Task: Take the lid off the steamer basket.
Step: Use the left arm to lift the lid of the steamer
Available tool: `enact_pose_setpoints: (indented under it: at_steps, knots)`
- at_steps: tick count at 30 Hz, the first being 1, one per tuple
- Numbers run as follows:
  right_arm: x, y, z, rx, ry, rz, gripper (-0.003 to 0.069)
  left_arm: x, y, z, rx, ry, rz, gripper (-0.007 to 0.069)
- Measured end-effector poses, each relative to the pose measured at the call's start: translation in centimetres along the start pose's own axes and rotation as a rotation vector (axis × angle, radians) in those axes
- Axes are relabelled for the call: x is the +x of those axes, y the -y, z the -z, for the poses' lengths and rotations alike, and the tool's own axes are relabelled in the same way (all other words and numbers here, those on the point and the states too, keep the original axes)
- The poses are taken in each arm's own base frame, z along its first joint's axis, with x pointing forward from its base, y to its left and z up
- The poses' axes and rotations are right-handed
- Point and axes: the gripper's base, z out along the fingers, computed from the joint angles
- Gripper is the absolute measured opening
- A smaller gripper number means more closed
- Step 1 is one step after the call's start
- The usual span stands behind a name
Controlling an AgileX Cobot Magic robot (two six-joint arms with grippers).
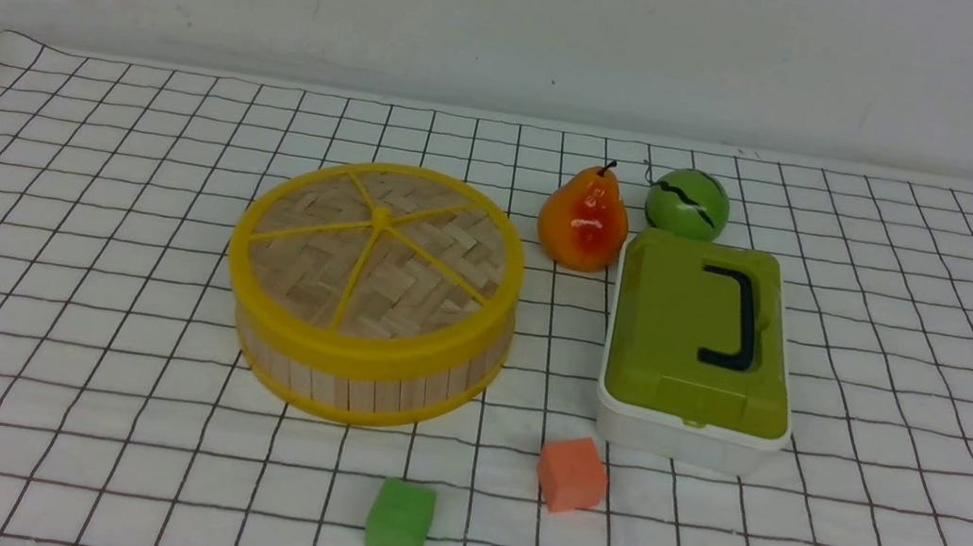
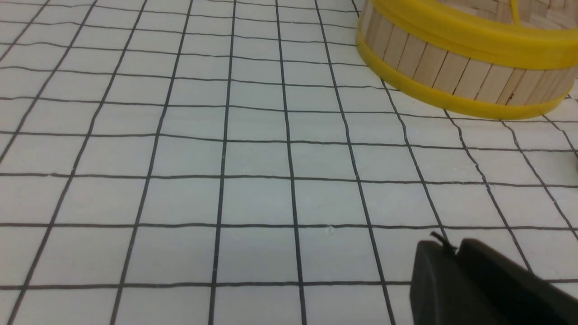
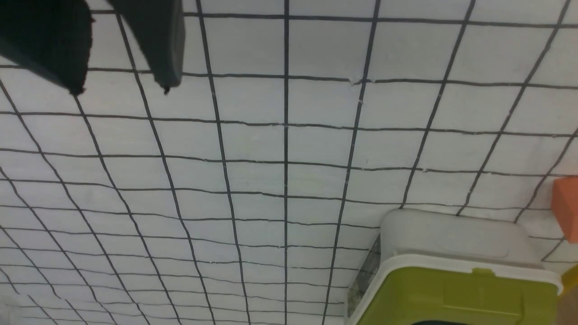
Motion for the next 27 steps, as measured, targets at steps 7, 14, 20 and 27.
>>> enact_pose_setpoints:
  at_steps: [7,14,20,27]
  knots:
    - [0.0,0.0,0.0,0.0,0.0,0.0,0.0239,0.0,0.0,0.0,0.0,0.0,0.0,0.0058]
    - [0.0,0.0,0.0,0.0,0.0,0.0,0.0239,0.0,0.0,0.0,0.0,0.003,0.0,0.0066]
    - [0.0,0.0,0.0,0.0,0.0,0.0,0.0239,-0.5,0.1,0.0,0.006,0.06,0.0,0.0072]
    - [0.0,0.0,0.0,0.0,0.0,0.0,0.0239,-3.0,0.3,0.5,0.032,0.34,0.0,0.0076]
